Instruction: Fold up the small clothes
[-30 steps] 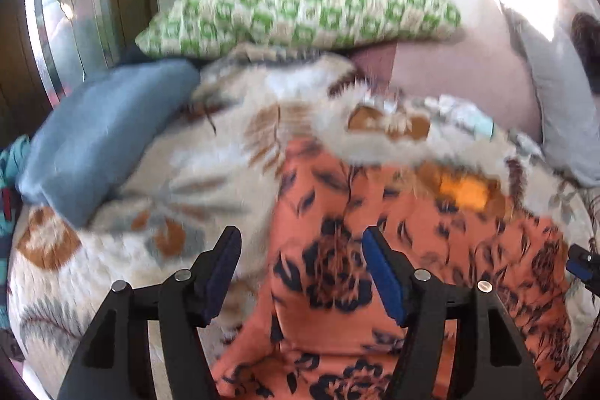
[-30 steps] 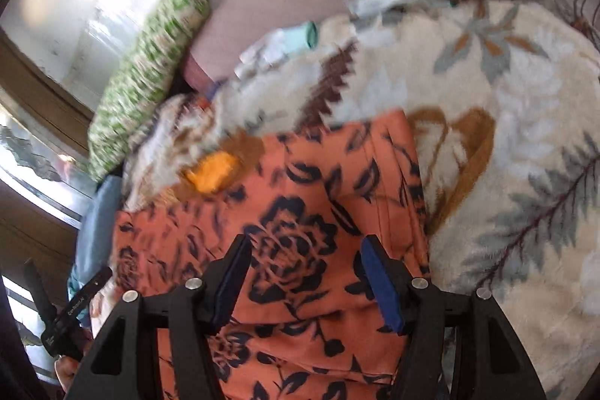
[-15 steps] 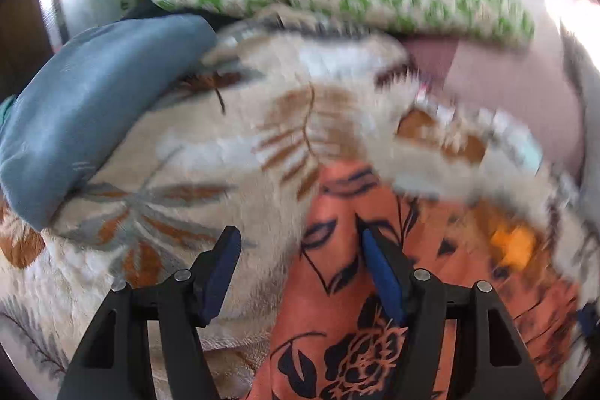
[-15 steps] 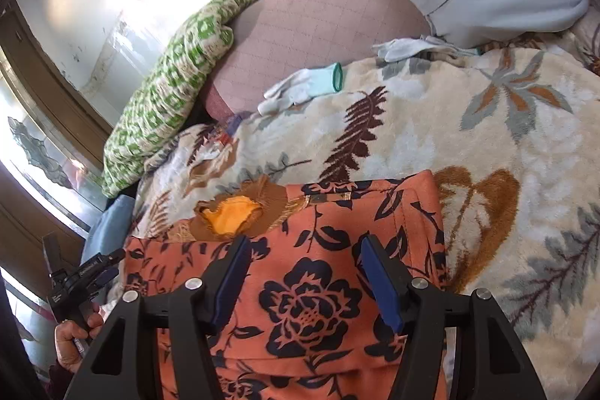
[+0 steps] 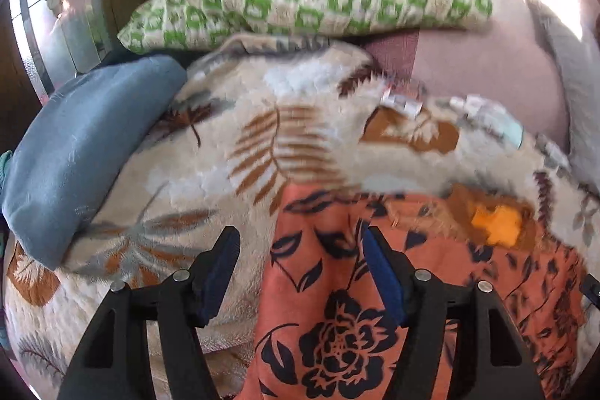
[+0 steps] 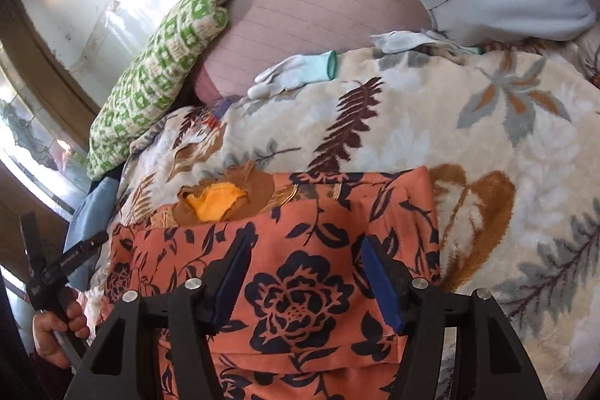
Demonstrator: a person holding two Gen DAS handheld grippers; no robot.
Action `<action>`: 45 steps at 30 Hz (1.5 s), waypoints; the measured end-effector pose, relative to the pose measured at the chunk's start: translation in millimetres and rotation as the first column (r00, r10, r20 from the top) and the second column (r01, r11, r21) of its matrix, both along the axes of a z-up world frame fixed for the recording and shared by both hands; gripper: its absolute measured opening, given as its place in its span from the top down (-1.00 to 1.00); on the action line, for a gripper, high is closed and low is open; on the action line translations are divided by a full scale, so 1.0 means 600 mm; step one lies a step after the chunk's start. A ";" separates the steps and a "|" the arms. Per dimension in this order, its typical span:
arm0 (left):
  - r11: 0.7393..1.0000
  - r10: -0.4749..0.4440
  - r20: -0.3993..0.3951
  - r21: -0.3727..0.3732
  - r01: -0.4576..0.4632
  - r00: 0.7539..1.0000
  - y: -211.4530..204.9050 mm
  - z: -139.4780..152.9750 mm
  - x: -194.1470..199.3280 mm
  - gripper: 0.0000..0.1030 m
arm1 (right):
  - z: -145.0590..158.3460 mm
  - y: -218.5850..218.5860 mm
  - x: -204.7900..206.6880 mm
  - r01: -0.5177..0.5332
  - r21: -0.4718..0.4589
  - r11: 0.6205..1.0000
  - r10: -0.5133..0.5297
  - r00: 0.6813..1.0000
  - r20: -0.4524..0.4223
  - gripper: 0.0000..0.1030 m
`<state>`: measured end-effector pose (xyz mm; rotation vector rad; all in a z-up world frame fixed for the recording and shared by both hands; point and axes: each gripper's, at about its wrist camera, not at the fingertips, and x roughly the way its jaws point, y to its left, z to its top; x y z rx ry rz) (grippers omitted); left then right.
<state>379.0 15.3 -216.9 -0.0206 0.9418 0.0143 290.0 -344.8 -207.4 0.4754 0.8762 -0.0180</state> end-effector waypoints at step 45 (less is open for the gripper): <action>0.995 -0.010 -0.235 -0.102 -0.014 0.972 0.232 -0.027 -0.508 -0.44 | -0.049 -0.019 -0.581 0.003 0.150 0.989 0.049 0.939 -0.340 -0.36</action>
